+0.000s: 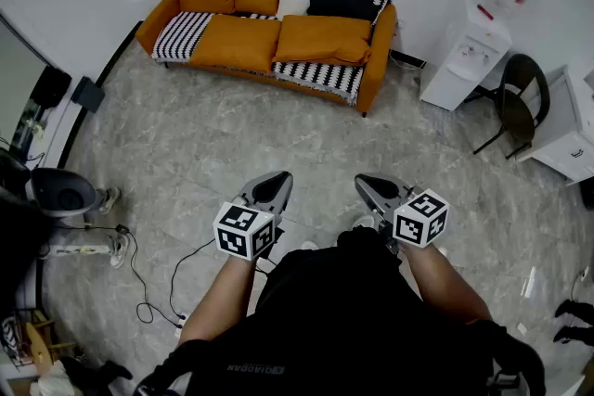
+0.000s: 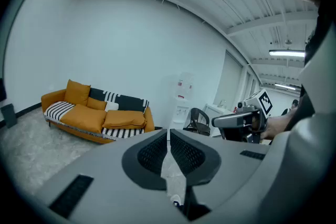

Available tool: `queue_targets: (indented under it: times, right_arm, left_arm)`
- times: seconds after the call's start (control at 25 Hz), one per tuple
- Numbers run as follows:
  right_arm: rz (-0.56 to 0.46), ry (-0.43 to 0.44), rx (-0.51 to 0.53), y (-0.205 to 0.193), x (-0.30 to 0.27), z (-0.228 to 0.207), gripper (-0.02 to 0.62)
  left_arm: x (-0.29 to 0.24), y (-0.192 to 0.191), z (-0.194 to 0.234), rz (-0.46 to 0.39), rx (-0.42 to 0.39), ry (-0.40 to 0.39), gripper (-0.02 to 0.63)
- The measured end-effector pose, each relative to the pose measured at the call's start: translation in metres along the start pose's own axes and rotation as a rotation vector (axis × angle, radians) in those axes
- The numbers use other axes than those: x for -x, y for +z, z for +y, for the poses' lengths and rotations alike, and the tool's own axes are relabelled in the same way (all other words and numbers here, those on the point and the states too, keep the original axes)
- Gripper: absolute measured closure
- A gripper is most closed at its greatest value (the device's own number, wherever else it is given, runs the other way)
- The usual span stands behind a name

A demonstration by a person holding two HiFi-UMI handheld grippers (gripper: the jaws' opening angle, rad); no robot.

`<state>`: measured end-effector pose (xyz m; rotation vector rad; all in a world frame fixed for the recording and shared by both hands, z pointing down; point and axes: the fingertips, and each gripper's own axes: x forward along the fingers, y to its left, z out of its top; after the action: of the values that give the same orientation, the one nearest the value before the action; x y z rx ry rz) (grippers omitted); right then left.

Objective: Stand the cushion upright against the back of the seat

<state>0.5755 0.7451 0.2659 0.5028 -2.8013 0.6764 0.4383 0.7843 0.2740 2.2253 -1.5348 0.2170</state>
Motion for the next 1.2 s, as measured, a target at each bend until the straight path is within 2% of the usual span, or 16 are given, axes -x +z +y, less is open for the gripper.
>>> queue_targets:
  times: [0.4,0.6,0.72,0.84,1.2]
  right_arm:
    - [0.011,0.008,0.012,0.001,-0.001,-0.001,0.56]
    - [-0.017,0.034,0.015,0.008,-0.004,0.005,0.56]
    - [-0.021,0.048,0.056,0.011,-0.011,0.014,0.557]
    - [-0.004,0.057,0.093,0.01,-0.019,0.022,0.557]
    - [0.06,0.099,0.09,0.003,-0.038,0.028,0.557]
  left_arm:
    - [-0.003,0.004,0.003,-0.005,-0.003,0.006,0.575]
    - [-0.001,0.003,0.003,-0.006,0.005,0.004,0.575]
    - [0.005,-0.001,0.004,-0.003,0.01,0.008,0.575]
    - [0.013,-0.008,0.009,-0.001,0.017,0.025,0.575]
    - [0.032,-0.014,0.033,-0.011,0.054,0.102,0.575]
